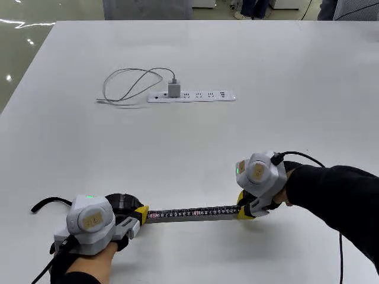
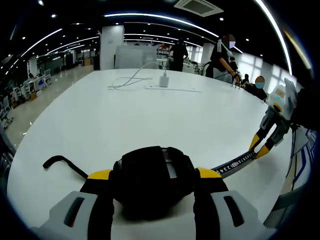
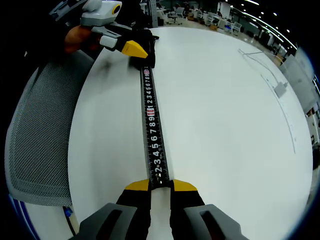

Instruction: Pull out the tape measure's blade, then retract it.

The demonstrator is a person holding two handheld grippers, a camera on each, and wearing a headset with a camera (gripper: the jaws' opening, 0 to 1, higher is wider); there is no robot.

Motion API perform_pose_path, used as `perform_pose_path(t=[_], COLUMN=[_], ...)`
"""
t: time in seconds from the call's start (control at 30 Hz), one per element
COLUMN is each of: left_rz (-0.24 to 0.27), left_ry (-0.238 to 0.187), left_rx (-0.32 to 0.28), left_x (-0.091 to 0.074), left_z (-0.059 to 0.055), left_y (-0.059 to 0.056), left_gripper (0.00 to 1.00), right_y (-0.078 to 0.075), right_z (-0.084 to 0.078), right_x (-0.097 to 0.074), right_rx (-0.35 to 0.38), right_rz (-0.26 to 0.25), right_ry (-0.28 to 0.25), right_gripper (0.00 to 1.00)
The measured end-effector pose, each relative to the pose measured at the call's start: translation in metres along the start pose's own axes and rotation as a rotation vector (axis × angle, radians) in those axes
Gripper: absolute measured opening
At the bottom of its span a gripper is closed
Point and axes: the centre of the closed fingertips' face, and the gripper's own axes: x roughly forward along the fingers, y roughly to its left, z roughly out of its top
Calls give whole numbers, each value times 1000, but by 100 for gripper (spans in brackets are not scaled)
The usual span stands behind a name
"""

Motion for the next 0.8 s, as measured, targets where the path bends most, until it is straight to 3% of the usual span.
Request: perform_pose_path(t=[0.8], left_rz=[-1], left_ry=[4], left_rx=[3], left_x=[1], left_z=[0], left_y=[0], left_gripper=[60], right_y=[1], right_z=[6], right_x=[2], right_rx=[14], right_rz=[-2], right_ry=[4], right_gripper=[10])
